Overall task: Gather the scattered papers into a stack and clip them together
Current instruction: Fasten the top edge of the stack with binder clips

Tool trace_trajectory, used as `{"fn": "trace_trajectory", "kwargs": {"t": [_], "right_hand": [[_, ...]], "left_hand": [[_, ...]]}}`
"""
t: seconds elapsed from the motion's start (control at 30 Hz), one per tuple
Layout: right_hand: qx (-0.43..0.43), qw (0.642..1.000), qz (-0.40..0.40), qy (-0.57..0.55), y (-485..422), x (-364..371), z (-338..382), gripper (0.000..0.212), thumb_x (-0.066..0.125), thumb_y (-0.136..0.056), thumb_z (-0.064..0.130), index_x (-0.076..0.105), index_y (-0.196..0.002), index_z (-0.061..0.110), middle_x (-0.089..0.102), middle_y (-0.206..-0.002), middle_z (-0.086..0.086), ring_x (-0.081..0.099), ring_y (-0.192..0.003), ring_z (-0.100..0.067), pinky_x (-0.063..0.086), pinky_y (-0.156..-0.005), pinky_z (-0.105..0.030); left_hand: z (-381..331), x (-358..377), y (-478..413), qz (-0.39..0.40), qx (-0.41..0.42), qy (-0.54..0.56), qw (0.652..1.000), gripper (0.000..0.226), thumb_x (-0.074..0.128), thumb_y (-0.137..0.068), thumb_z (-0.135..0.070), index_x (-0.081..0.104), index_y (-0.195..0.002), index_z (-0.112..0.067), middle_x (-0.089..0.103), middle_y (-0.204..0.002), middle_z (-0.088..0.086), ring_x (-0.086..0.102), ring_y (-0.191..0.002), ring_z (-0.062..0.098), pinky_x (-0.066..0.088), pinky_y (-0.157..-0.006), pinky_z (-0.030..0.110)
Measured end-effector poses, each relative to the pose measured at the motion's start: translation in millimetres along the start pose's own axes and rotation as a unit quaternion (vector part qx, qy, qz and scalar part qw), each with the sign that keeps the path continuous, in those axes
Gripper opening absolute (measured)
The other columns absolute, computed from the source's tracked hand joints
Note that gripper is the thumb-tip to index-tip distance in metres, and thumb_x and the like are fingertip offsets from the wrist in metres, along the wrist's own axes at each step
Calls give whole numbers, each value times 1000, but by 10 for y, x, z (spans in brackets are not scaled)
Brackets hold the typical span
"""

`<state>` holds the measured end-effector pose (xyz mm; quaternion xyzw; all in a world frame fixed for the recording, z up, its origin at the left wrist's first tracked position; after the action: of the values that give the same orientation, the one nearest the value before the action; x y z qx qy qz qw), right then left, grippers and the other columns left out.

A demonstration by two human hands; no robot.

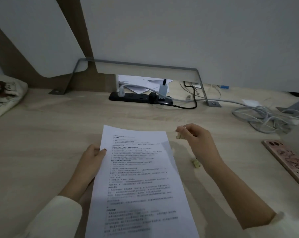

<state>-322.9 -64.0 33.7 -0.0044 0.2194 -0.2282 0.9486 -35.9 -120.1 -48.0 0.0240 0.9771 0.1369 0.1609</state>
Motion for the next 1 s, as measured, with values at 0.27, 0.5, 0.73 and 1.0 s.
{"fn": "trace_trajectory", "kwargs": {"t": [0.27, 0.5, 0.73, 1.0], "right_hand": [[103, 937, 309, -127, 55, 1294, 122, 29, 61, -88, 22, 67, -108, 2, 73, -86, -4, 46, -51, -6, 42, -52, -14], [177, 890, 328, -261, 77, 1532, -172, 15, 57, -88, 3, 67, -99, -1, 68, -77, -5, 61, -62, -9, 53, -61, -16], [165, 886, 357, -244, 95, 1560, -195, 17, 61, -84, 1, 66, -100, -1, 69, -79, -8, 65, -68, -13, 55, -67, -19], [180, 875, 363, -264, 90, 1564, -223, 27, 56, -87, 7, 64, -112, -1, 70, -91, -14, 68, -77, -16, 55, -72, -18]], "left_hand": [[22, 7, -71, 0, 4, 3, 1000, 19, 44, -95, -23, 51, -101, -6, 63, -99, 12, 63, -91, 27, 48, -69, 34], [85, 12, -200, 27, -11, -11, 1000, 21, 45, -95, -22, 52, -104, -4, 62, -100, 9, 61, -90, 25, 44, -68, 31], [-110, -23, -490, 66, 15, -1, 998, 32, 43, -94, -33, 60, -104, -8, 67, -101, 10, 65, -92, 27, 49, -88, 42], [-99, -4, -667, 20, 47, -3, 999, 18, 46, -95, -19, 59, -97, -8, 66, -88, 2, 63, -80, 20, 45, -67, 29]]}}
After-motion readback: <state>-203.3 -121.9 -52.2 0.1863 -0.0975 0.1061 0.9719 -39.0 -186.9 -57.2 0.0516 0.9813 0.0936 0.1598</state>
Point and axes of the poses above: each hand's wrist, its own y-axis away from the middle knuckle, its own x-axis out of the palm, z = x × y, the point moved 8 cm from there along -y, towards the middle knuckle
